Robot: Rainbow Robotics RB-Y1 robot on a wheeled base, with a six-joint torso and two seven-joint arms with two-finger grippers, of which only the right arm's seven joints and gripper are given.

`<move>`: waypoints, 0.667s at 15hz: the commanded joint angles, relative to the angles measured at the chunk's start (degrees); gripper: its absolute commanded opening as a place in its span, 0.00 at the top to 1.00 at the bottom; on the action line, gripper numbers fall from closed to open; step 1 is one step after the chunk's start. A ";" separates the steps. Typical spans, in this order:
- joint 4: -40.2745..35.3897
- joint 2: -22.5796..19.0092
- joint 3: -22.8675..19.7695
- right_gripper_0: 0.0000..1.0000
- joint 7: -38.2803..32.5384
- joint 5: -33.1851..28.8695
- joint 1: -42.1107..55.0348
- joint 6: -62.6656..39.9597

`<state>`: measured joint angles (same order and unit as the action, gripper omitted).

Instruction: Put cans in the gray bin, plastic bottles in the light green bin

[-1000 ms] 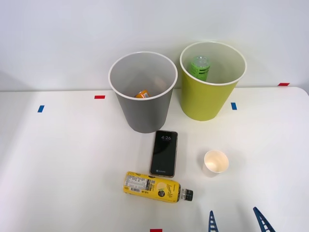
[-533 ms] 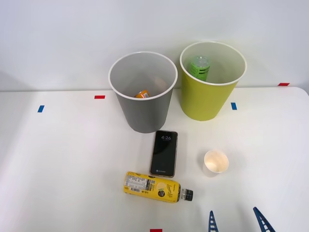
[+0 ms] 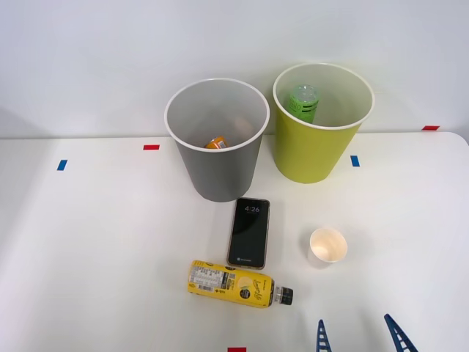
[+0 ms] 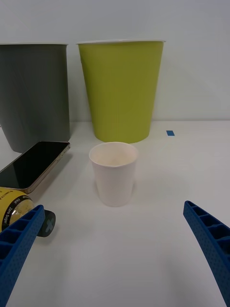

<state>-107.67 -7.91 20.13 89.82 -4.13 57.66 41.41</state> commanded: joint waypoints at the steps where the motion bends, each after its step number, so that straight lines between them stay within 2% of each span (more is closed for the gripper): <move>1: 0.00 0.00 0.00 0.00 0.01 0.00 0.00 -0.01; 10: 0.00 0.00 0.00 0.00 0.01 0.00 0.00 -0.01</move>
<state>-107.67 -7.91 20.13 89.82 -4.13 57.66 41.40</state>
